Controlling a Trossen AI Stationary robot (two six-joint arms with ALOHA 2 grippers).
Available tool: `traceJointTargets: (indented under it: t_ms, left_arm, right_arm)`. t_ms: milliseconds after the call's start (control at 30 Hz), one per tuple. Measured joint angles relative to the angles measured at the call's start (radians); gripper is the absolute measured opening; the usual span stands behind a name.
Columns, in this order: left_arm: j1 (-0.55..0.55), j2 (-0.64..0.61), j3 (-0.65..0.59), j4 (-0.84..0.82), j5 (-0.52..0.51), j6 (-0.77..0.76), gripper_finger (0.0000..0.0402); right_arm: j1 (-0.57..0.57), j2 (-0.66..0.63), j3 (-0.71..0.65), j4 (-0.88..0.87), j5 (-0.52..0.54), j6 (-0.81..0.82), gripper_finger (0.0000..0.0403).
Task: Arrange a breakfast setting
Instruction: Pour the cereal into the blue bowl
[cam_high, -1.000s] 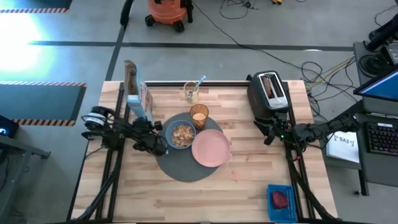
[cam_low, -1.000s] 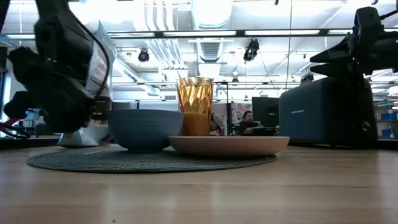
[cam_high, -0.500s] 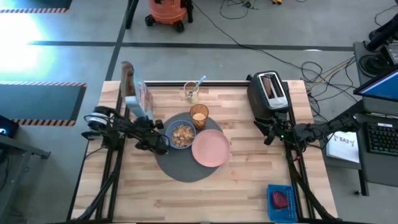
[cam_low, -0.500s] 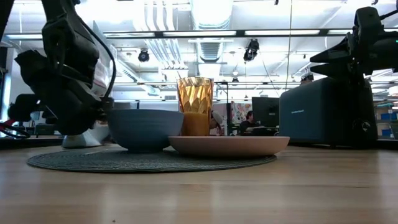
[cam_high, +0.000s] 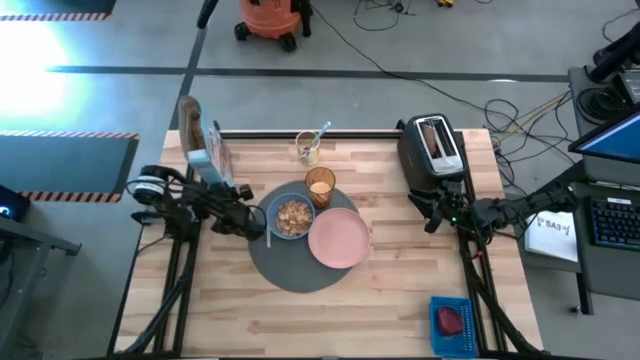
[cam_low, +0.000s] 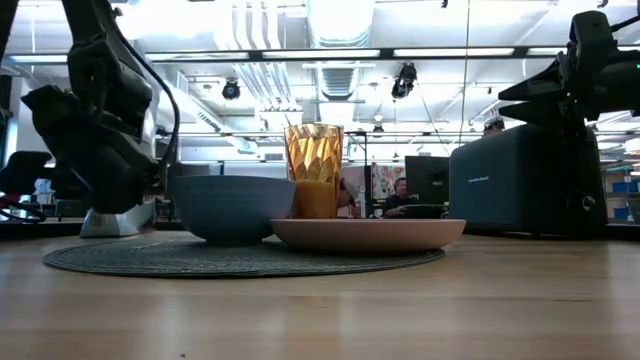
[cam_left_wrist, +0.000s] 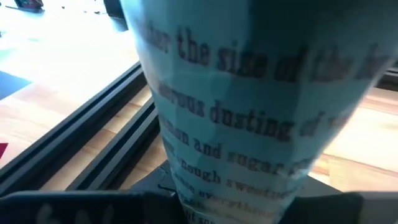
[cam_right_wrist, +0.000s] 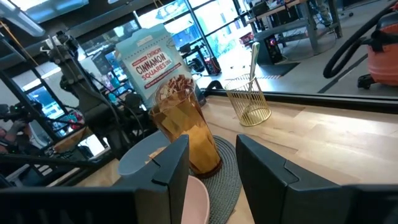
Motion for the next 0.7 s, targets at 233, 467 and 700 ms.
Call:
traceJointTargets:
  t_ms: [233,467,700]
  left_arm:
    - [0.0,-0.043,-0.01,0.014,0.017,0.006,0.0132]
    - [0.0,-0.046,0.003,0.015,0.061,0.007,0.0177]
    - [-0.007,-0.047,0.034,-0.037,0.154,0.021,0.0205]
  right_arm:
    - [0.0,0.0,0.0,0.0,0.0,0.0,0.0123]
    - [0.0,0.0,0.0,0.0,0.0,0.0,0.0123]
    - [0.0,0.0,0.0,0.0,0.0,0.0,0.0123]
